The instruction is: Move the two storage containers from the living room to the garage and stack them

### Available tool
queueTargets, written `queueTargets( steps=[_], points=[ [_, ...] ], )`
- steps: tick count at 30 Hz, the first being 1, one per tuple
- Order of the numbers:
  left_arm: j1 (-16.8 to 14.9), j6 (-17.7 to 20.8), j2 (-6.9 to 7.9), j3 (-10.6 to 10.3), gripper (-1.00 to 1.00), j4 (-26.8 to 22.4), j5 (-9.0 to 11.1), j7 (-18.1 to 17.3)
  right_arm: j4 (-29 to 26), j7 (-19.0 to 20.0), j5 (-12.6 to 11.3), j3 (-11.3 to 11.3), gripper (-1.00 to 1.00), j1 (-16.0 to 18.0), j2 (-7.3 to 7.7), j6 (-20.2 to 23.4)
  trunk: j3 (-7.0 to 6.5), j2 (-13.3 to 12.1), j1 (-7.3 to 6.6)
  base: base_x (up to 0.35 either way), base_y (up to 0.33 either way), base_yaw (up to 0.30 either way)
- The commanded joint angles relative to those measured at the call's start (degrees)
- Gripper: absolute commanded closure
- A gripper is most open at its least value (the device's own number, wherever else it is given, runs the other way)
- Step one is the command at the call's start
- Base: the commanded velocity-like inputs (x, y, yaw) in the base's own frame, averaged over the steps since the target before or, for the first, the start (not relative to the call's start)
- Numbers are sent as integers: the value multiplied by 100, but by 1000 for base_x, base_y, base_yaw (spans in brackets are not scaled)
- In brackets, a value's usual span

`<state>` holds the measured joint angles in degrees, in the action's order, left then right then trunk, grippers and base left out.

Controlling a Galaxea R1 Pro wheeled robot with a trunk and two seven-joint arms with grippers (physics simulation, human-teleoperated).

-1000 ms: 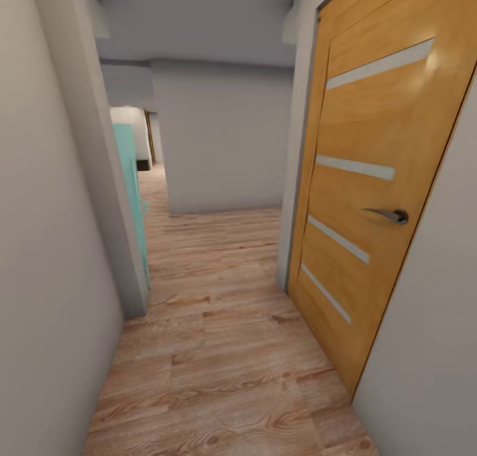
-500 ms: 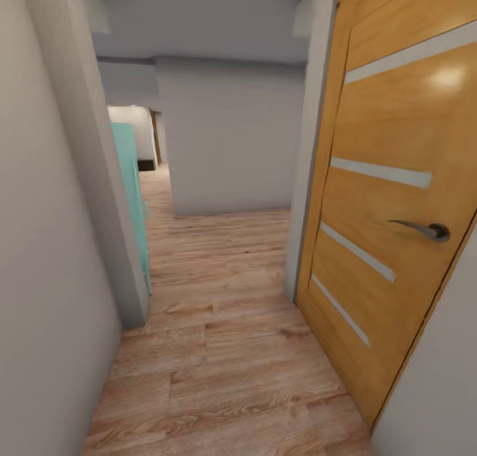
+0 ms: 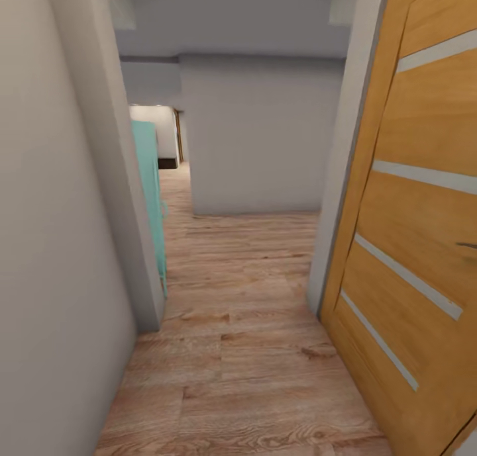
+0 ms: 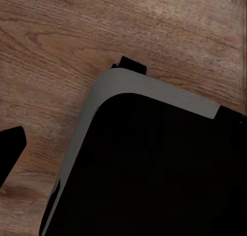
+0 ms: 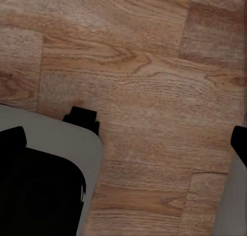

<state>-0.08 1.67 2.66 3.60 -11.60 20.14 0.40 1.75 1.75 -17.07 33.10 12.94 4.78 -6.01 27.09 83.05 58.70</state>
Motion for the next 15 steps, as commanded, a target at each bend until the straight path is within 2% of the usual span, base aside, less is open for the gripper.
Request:
queueTargets(
  steps=[1, 15],
  points=[
    [-1, 18, -3, 35, -100, -8, -1, 4, 18, 18, -59, 48, -100, 6, -3, -37, 6, 3, 3, 326, 0, 40],
    [-1, 18, -3, 35, -100, 0, -1, 4, 18, 18, -52, 49, -100, 6, 0, -45, 7, 3, 3, 326, 0, 7]
  ],
)
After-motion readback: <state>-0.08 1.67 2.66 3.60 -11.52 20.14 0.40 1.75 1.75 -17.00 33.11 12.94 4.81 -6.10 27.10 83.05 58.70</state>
